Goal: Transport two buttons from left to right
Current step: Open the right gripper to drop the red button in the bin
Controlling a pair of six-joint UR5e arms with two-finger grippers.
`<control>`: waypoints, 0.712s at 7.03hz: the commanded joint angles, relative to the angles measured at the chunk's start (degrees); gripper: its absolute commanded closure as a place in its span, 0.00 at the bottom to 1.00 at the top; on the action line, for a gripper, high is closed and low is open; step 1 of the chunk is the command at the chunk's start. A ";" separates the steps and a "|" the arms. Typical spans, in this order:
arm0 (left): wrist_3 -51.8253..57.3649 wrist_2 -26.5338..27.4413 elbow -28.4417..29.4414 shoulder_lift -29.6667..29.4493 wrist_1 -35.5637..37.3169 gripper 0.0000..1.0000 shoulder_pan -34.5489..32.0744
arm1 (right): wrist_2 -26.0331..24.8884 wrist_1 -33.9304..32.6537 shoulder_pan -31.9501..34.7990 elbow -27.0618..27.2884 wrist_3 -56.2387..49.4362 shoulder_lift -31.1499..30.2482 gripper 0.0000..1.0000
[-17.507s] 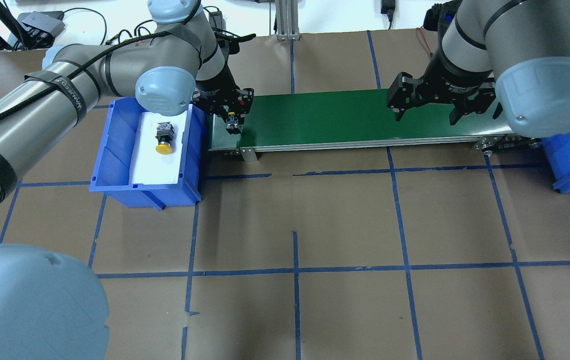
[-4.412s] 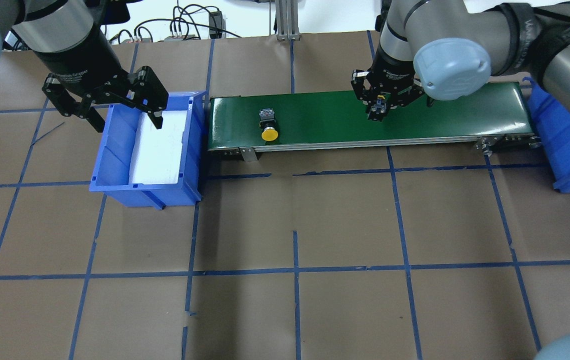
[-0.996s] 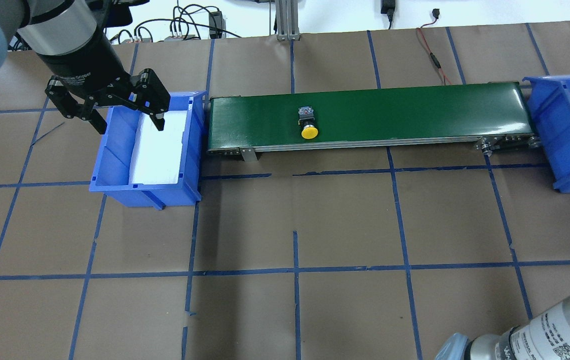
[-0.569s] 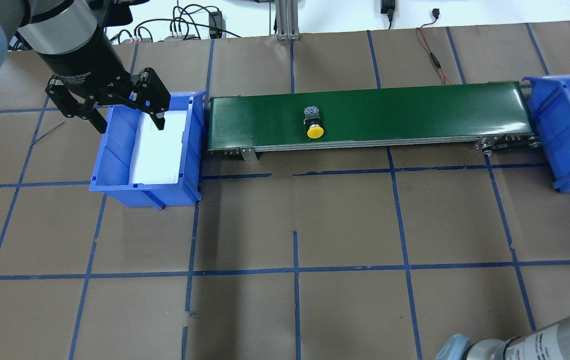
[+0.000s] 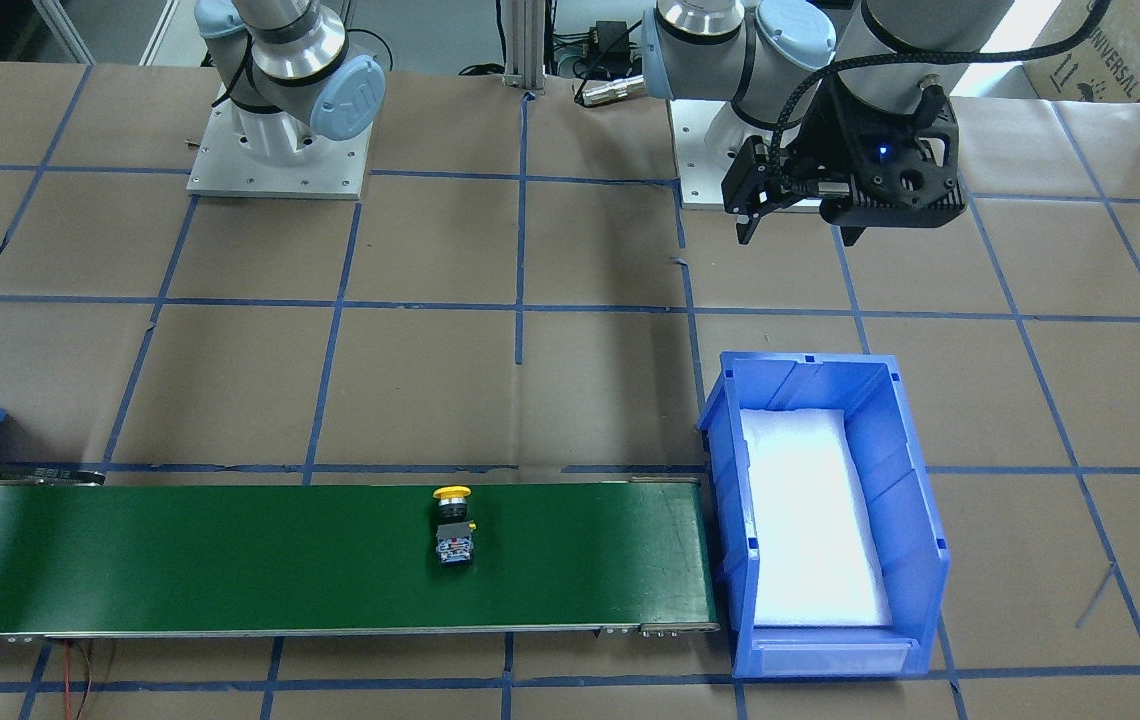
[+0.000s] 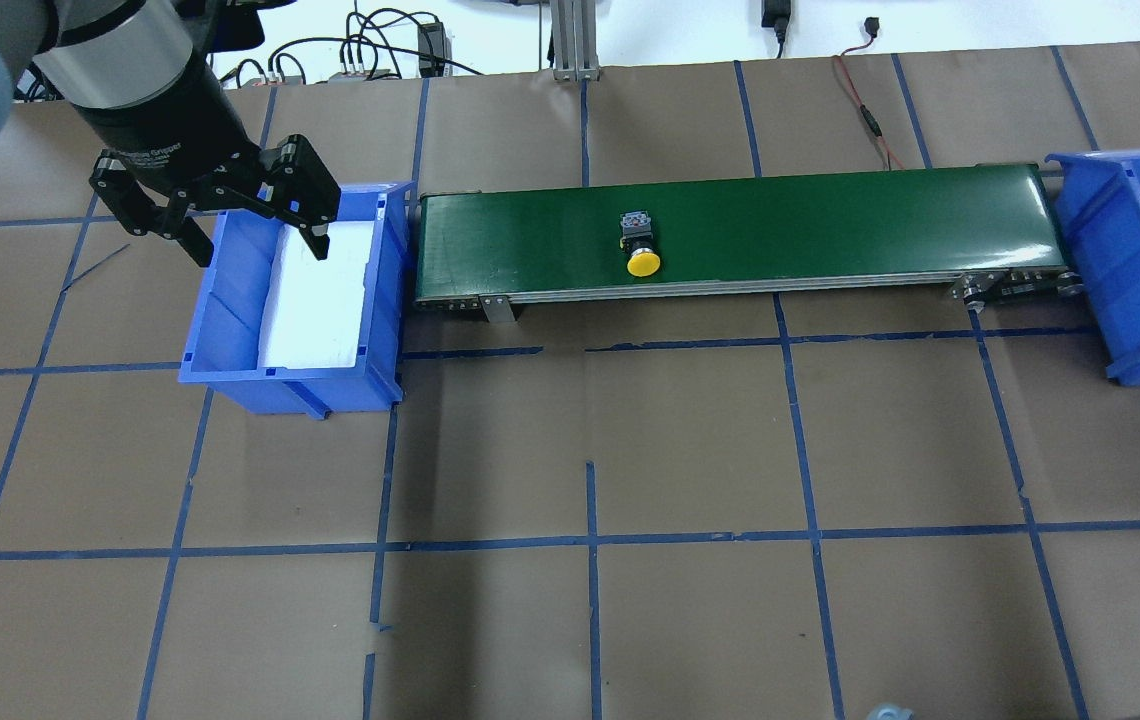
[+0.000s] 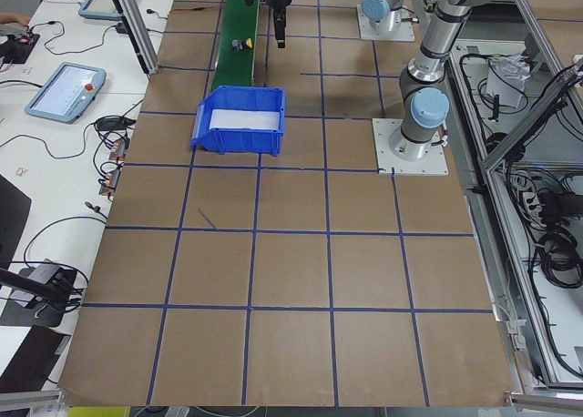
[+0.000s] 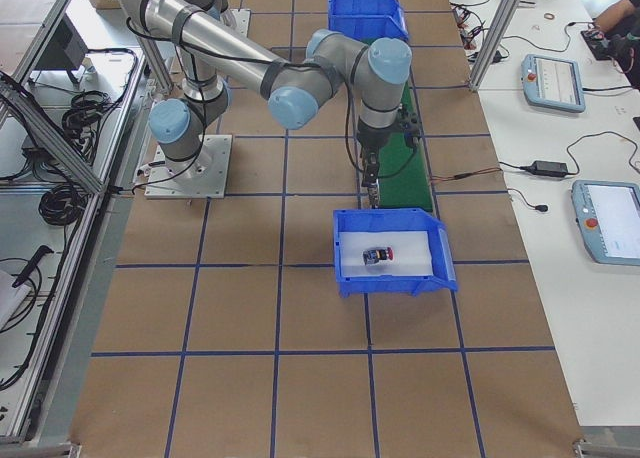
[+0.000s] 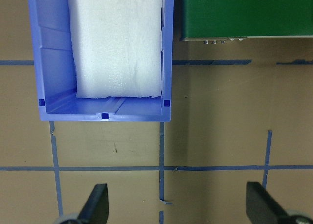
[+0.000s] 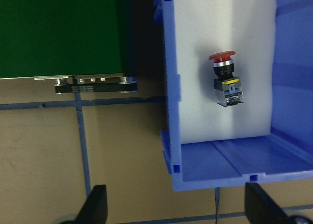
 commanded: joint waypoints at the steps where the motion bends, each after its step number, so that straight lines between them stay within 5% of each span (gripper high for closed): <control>1: 0.00 0.07 0.00 0.00 0.01 0.00 0.03 | 3.51 1.51 9.65 0.20 12.84 -1.41 0.00; 5: 0.00 0.07 -0.09 0.00 -0.07 0.00 -0.06 | 4.77 -1.55 23.73 4.05 32.83 -0.44 0.06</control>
